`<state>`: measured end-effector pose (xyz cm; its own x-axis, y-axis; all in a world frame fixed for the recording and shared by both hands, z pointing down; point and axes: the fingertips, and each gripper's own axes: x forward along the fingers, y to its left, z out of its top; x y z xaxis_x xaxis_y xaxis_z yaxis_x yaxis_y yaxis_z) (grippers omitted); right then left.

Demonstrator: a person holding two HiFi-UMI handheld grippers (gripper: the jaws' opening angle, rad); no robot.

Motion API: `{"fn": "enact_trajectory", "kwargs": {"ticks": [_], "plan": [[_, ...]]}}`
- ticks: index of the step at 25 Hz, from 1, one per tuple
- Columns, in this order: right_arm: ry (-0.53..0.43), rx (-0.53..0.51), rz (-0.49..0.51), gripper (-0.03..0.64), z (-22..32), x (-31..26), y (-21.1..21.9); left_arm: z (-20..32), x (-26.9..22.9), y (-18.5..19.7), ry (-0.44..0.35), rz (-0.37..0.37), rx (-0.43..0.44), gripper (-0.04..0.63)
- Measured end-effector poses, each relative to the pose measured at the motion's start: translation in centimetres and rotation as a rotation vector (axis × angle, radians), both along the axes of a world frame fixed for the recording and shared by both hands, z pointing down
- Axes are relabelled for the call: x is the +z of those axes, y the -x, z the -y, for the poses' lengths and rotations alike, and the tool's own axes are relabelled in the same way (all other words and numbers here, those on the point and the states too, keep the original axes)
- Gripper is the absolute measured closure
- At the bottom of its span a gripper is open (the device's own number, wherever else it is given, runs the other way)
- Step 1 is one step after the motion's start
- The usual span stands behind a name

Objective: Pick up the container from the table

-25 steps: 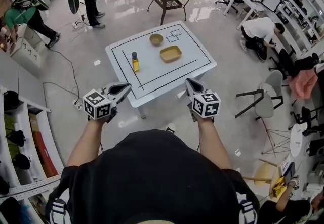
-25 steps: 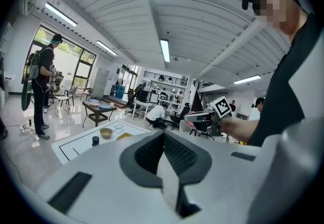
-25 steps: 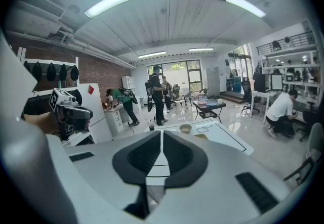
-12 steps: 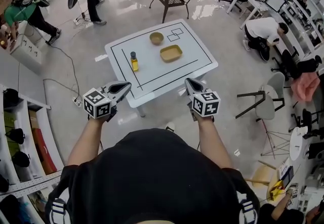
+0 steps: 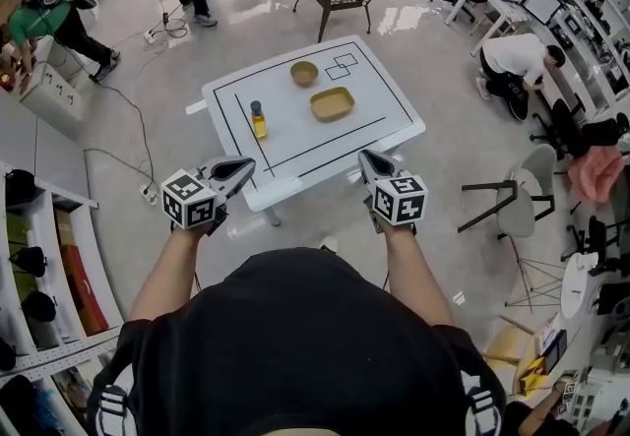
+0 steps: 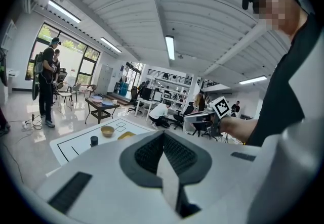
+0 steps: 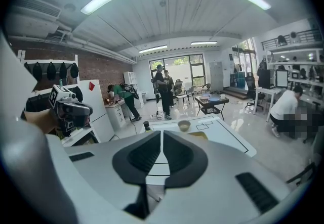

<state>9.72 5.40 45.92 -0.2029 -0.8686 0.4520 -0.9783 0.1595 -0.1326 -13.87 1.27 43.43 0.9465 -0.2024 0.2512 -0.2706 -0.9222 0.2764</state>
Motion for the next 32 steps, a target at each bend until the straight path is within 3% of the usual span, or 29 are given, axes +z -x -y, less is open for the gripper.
{"fn": "enact_trajectory", "kwargs": {"ticks": [32], "plan": [[0.071,-0.087,0.027,0.598,5.8,3.9,-6.2,4.7,2.0,-7.8,0.042,0.021,-0.058,0.589]]}}
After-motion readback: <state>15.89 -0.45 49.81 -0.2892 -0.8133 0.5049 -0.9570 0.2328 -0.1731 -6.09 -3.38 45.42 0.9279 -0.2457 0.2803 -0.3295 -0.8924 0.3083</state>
